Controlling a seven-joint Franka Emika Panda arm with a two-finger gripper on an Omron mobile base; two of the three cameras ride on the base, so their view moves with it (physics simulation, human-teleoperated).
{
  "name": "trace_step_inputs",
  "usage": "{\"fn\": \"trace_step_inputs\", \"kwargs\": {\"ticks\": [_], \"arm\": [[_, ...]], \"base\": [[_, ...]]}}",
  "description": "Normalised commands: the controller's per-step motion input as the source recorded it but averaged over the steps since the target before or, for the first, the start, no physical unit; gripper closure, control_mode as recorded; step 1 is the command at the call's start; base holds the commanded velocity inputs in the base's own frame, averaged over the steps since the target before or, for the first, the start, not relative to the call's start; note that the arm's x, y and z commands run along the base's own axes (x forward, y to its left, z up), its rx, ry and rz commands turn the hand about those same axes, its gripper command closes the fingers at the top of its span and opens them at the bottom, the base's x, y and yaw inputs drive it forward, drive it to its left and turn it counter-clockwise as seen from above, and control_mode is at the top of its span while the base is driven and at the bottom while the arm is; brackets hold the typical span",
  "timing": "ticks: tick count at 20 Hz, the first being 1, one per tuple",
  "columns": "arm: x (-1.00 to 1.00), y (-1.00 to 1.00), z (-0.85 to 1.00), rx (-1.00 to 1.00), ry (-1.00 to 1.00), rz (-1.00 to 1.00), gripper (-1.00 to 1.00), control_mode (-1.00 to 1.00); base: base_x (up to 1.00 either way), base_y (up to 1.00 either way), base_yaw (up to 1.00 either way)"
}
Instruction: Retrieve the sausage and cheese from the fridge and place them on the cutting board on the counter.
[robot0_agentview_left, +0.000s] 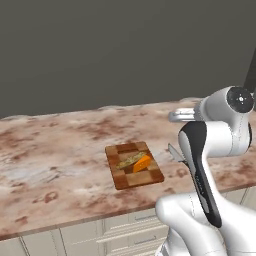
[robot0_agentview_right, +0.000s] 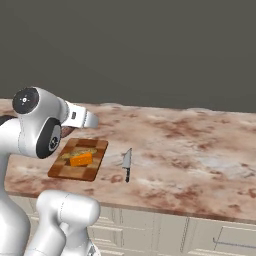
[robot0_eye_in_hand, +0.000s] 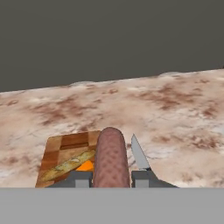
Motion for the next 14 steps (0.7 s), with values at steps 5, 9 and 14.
{"fn": "trace_step_inputs", "kwargs": {"ticks": [5,9,14], "arm": [[0.23,0.51,-0.01,-0.01,0.0,-0.09,1.0,-1.0],[0.61,1.0,-0.18,0.0,0.0,-0.3,1.0,-1.0],[0.43,0.6,-0.36,0.07,0.03,-0.27,1.0,-1.0]], "base": [[0.0,0.0,0.0],[0.0,0.0,0.0],[0.0,0.0,0.0]]}}
